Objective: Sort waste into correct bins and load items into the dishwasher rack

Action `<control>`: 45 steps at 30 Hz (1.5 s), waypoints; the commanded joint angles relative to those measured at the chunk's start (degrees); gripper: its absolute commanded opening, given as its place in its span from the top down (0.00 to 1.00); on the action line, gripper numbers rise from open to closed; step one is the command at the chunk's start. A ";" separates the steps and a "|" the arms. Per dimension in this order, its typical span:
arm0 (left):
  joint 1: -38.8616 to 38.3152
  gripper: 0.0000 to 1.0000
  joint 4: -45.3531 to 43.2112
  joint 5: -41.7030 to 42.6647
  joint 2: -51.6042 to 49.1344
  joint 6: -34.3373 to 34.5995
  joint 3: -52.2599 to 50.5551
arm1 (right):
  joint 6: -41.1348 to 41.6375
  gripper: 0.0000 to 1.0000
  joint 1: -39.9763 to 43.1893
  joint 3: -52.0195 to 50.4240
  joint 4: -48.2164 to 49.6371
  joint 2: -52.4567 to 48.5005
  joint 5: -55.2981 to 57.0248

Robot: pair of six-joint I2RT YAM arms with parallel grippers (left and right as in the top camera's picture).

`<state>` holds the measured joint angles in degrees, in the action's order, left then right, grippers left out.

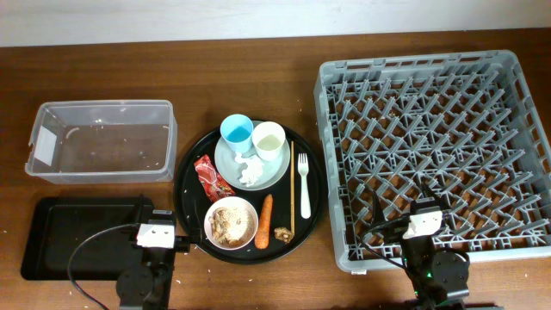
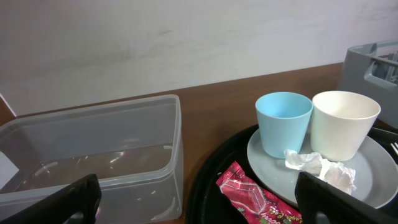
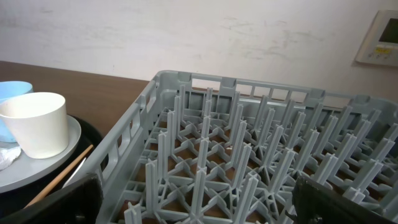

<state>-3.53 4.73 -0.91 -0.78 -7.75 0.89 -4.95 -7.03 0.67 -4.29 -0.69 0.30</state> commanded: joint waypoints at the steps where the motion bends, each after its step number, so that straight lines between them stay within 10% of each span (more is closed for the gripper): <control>1: -0.22 0.01 0.02 -0.39 0.37 -0.76 -0.39 | 0.09 0.01 -0.37 -0.35 -0.26 0.33 -0.09; 42: -0.17 0.01 -0.17 1.90 0.37 -0.68 0.28 | 0.09 0.01 -0.37 -0.35 -0.26 0.33 -0.09; 45: -0.17 0.01 11.56 7.34 0.28 3.41 10.10 | 0.09 0.01 -0.37 -0.35 -0.26 0.33 -0.09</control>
<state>-3.53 9.82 2.09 -0.84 -7.25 3.31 -4.91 -7.03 0.67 -4.29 -0.69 0.30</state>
